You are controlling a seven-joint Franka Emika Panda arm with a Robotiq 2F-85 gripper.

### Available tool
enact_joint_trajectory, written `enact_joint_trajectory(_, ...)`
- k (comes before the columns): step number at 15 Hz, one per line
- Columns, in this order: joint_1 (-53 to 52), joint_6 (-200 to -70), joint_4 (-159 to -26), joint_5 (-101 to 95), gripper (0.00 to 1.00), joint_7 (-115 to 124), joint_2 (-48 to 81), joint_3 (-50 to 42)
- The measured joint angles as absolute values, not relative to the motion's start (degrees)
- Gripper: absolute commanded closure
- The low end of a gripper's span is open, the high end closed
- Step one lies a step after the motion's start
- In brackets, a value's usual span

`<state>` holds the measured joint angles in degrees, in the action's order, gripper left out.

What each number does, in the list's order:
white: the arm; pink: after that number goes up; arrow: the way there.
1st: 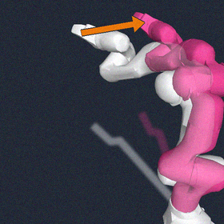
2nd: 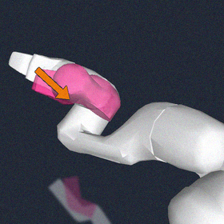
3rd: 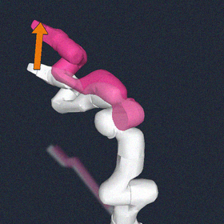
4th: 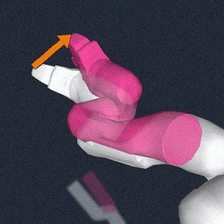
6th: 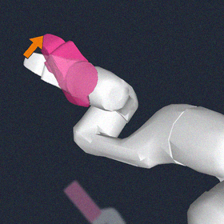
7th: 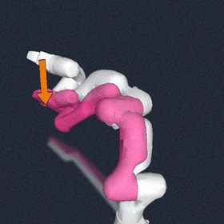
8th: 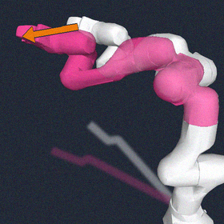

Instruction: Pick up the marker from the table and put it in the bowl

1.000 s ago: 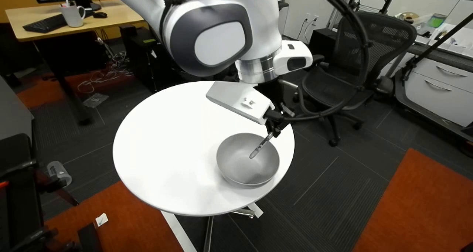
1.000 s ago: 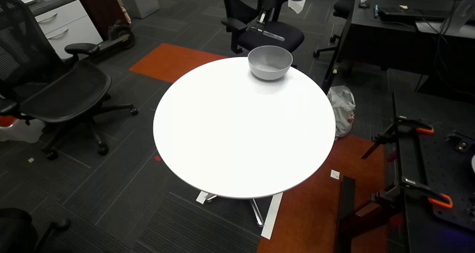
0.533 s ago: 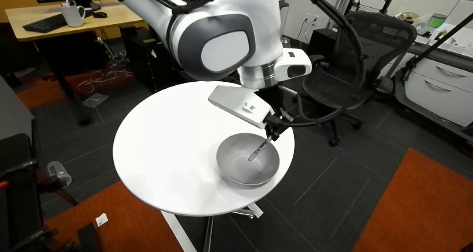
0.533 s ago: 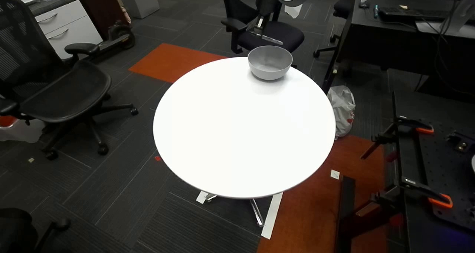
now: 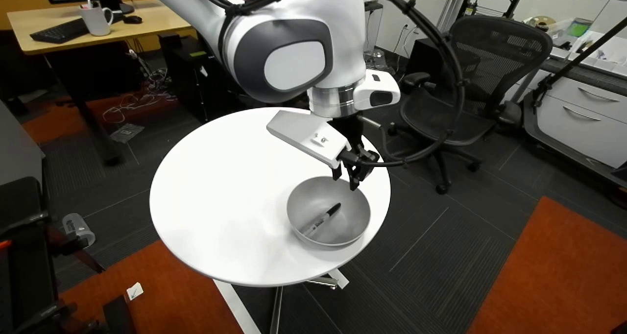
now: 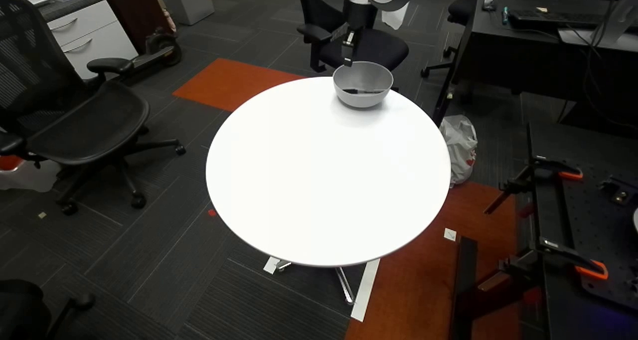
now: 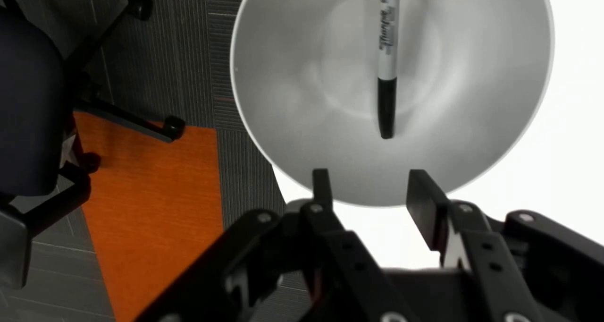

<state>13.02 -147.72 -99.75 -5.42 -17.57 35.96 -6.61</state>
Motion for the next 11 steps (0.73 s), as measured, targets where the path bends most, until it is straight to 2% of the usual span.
enact_joint_trajectory(3, 13.12, -146.95, -99.75, -5.37, 0.01, -17.57, 35.96, -6.57)
enact_joint_trajectory(11, 13.59, -146.73, -99.75, -5.35, 0.0, -17.58, 35.96, -6.51)
